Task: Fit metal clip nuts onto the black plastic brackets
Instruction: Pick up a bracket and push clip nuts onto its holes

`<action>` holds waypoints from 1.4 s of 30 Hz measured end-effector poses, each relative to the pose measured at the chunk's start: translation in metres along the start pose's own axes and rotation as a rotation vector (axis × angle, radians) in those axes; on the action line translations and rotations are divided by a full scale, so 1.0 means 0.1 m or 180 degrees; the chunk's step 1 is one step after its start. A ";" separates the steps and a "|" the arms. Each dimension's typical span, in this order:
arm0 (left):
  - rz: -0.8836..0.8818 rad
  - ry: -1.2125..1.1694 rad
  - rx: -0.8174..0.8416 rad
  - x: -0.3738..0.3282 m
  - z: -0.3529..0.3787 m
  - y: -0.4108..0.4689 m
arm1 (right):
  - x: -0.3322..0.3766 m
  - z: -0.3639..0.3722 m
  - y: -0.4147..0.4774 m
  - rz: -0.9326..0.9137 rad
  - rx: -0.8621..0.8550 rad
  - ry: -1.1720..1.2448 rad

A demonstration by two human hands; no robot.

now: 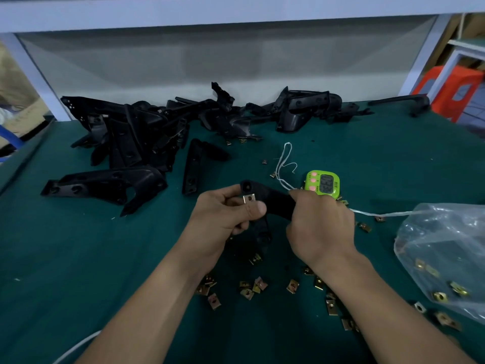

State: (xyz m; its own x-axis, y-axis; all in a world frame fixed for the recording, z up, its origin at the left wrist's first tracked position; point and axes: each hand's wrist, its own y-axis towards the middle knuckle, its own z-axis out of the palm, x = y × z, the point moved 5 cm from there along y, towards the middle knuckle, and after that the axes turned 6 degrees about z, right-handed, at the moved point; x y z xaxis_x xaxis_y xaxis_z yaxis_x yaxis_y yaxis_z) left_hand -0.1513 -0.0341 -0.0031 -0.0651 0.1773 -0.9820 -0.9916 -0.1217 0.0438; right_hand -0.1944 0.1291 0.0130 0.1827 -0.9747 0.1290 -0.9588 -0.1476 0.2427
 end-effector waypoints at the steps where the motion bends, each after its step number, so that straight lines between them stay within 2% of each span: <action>1: 0.0016 -0.0009 0.0132 -0.01 0.01 -0.01 | -0.01 0.02 0.01 0.0040 0.0023 0.0109; 3: 0.0024 -0.0035 0.0171 -0.02 0.02 -0.03 | -0.07 0.03 0.04 0.0121 0.0052 0.0235; 6: 0.0078 0.0039 -0.0467 -0.04 -0.01 -0.04 | -0.14 0.03 0.08 0.0200 0.0036 0.0261; 9: 0.0406 0.0561 -0.0886 -0.08 -0.03 -0.06 | -0.14 0.01 0.09 0.0115 -0.0125 0.0087; 12: 0.0857 0.1242 -0.0930 -0.19 0.03 -0.10 | -0.16 0.02 0.09 0.0102 -0.0161 0.0050; 15: 0.1013 0.1851 -0.0606 -0.29 0.11 -0.12 | -0.20 0.04 0.11 0.0250 0.0015 0.0277; 17: 0.0867 0.2752 -0.0163 -0.34 0.12 -0.07 | -0.22 0.05 0.13 0.0344 0.0100 0.0360; 20: 0.0353 0.3849 0.0556 -0.34 0.09 -0.03 | -0.24 0.07 0.16 0.0455 0.0165 0.0481; 23: -0.0217 0.4308 0.1265 -0.26 0.11 -0.11 | -0.26 0.09 0.17 0.0489 0.0210 0.0535; 25: -0.0264 0.4375 0.1410 -0.22 0.13 -0.12 | -0.25 0.10 0.17 0.0474 0.0215 0.0568; 30: -0.0223 0.3928 0.1280 -0.19 0.15 -0.09 | -0.26 0.11 0.17 0.0435 0.0224 0.0649; 37: 0.0268 0.3817 0.0280 -0.26 0.12 -0.06 | -0.27 0.12 0.17 0.0408 0.0281 0.0700; 42: 0.0403 0.3577 0.0102 -0.20 0.16 -0.08 | -0.28 0.12 0.18 0.0424 0.0256 0.0711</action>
State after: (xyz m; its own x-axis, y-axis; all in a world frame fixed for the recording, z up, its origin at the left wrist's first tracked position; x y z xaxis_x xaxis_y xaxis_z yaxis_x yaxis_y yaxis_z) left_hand -0.1444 -0.0207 0.0194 -0.0439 -0.8148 -0.5781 -0.9885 -0.0484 0.1434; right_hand -0.2189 0.1516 0.0026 0.0887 -0.9265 0.3657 -0.9902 -0.0422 0.1333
